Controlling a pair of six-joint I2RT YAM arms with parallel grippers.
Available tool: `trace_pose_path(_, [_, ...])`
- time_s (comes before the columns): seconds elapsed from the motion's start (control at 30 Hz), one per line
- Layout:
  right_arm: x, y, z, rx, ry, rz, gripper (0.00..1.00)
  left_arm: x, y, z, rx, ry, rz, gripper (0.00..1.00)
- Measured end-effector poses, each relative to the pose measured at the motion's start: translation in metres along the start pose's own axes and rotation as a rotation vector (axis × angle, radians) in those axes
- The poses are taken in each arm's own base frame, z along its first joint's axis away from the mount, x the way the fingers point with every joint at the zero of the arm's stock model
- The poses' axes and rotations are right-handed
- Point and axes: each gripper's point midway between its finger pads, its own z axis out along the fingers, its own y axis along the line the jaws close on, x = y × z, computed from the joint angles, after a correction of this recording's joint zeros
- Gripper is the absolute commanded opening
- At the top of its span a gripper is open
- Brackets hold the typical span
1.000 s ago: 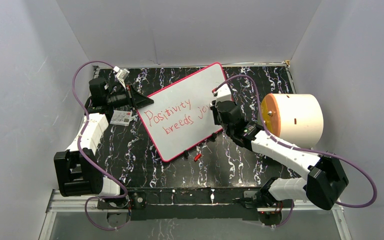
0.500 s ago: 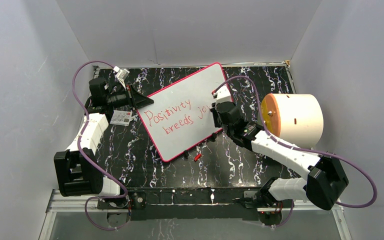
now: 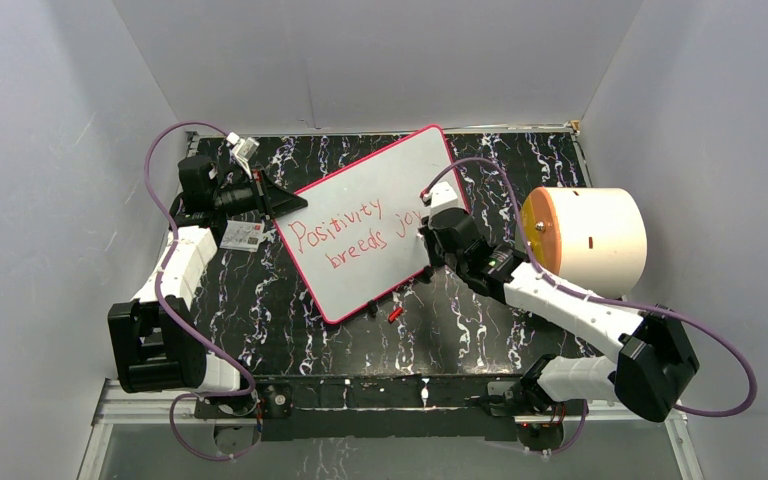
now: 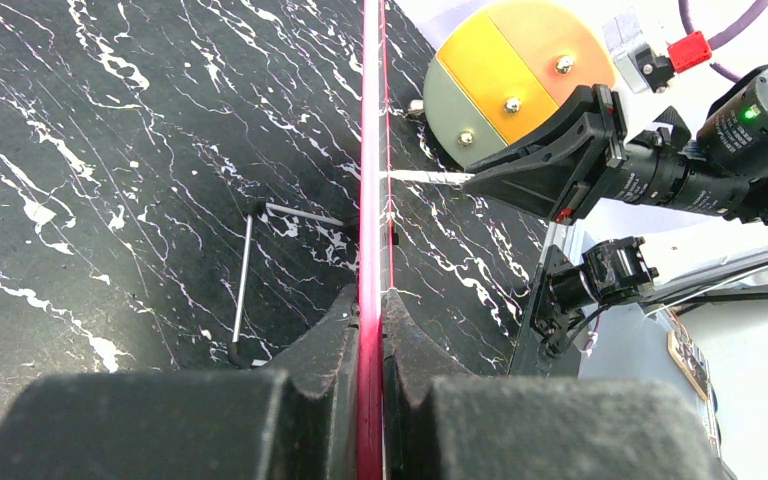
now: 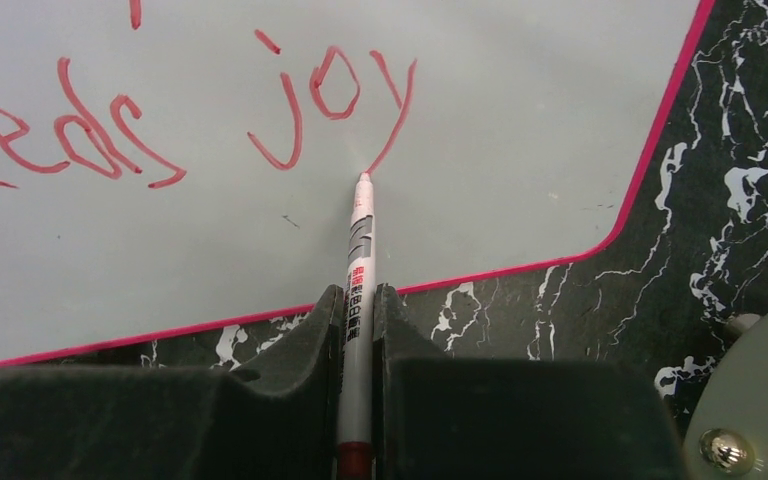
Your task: Write a sentence on the whiteboard
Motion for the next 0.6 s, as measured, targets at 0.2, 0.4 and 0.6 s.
trace_pose_path(0.2, [0.007, 0.006, -0.003, -0.026, 0.026, -0.009, 0.0, 0.0, 0.0, 0.0, 0.0, 0.0, 0.0, 0.0])
trace_pose_path(0.4, [-0.004, -0.005, -0.01, 0.026, -0.016, -0.001, 0.0, 0.0, 0.0, 0.0, 0.001, 0.0, 0.0, 0.0])
trace_pose_path(0.6, [-0.026, -0.025, -0.018, 0.103, -0.104, 0.039, 0.0, 0.0, 0.0, 0.0, 0.0, 0.0, 0.0, 0.0])
